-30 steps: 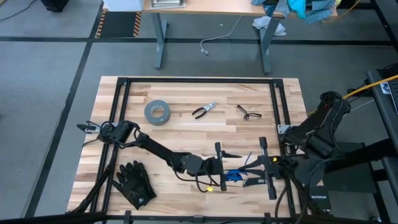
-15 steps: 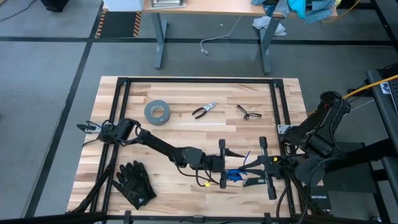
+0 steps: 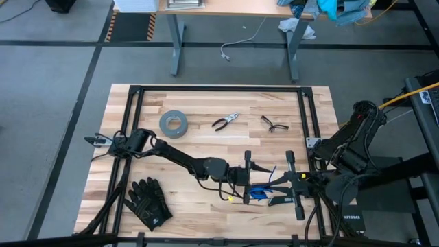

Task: Coil cords
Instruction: Coil the blue wire cable onto the black spool

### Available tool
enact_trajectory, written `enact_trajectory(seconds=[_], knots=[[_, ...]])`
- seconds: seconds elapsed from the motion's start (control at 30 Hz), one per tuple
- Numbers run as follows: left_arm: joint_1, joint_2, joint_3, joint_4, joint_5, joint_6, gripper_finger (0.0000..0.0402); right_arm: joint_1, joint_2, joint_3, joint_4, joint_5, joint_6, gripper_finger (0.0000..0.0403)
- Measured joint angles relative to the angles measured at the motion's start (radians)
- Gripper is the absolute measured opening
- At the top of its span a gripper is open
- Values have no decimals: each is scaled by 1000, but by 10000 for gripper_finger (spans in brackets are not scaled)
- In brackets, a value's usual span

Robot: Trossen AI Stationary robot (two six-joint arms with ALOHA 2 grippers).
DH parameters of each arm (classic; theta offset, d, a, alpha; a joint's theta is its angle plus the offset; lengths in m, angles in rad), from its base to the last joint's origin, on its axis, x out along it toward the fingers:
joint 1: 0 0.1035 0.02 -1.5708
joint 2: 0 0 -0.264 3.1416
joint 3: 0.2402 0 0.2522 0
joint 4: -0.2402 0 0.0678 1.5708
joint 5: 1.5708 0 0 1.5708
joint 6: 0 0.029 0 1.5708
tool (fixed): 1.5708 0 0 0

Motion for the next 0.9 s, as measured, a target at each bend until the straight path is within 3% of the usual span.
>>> enact_trajectory(seconds=[0.23,0.67,0.9], knots=[[28,0,0,-4,2,1,178,0,0,0,0,0,0,3],[46,0,0,-10,124,4,178,0,0,0,-1,0,-14,3],[52,-1,0,-57,131,0,178,0,0,0,-1,0,-14,3]])
